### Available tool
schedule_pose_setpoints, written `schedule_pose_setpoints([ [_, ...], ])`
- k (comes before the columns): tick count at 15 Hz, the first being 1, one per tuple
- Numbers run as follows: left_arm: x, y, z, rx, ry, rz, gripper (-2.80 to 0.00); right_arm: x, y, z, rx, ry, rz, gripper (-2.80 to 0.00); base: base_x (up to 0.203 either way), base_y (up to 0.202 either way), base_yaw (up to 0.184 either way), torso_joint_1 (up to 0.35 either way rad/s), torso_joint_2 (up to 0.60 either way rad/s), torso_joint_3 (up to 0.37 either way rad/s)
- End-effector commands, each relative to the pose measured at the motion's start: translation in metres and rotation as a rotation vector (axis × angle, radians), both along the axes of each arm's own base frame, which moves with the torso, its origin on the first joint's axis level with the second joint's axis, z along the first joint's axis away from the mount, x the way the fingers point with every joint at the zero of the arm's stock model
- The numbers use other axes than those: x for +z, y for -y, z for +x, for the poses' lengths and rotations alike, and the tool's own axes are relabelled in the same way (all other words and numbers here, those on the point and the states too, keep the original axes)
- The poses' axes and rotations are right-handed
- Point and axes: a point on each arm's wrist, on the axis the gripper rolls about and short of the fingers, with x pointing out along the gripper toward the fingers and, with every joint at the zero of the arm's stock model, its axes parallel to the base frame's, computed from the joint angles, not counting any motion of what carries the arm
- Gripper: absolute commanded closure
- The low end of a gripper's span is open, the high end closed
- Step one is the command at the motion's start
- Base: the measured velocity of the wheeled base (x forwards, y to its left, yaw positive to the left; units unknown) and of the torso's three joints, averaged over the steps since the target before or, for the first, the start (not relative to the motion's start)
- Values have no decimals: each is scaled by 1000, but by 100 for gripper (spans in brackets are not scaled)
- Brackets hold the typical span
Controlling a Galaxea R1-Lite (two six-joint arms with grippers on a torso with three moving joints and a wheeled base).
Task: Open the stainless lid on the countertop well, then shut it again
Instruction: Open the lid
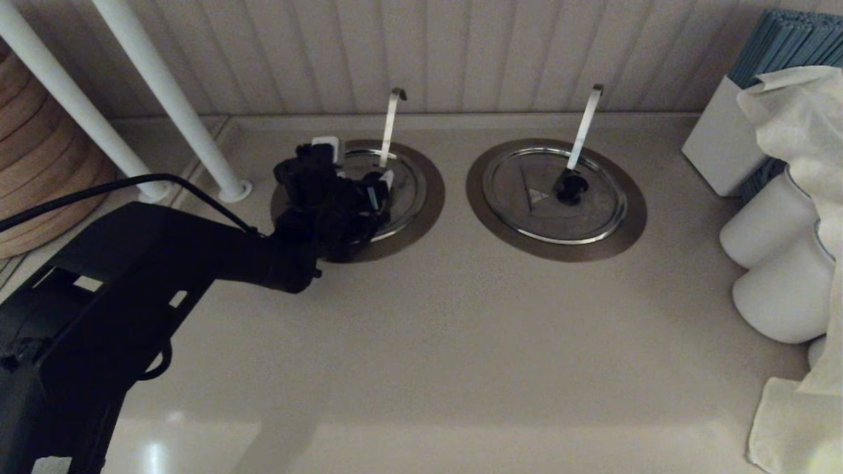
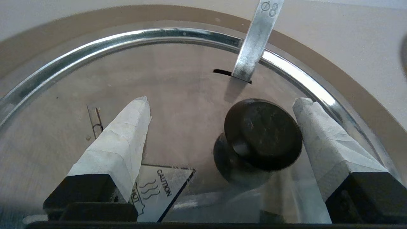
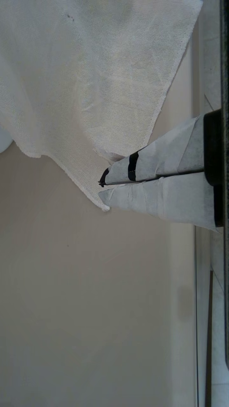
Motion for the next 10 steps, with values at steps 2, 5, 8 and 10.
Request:
schedule_pose_setpoints([
  [2,-19,12,9,10,4,8,-280,0,0,0,0,1,0,0,0,0,0,0,0,0],
  [5,-23,27,3,1,1,38,-280,0,0,0,0,1,0,0,0,0,0,2,2,8],
  [8,-35,33,7,47,62,111,-280,0,0,0,0,1,0,0,0,0,0,0,0,0],
  [10,-33,35,5,57,85,128,-280,0,0,0,0,1,0,0,0,0,0,0,0,0],
])
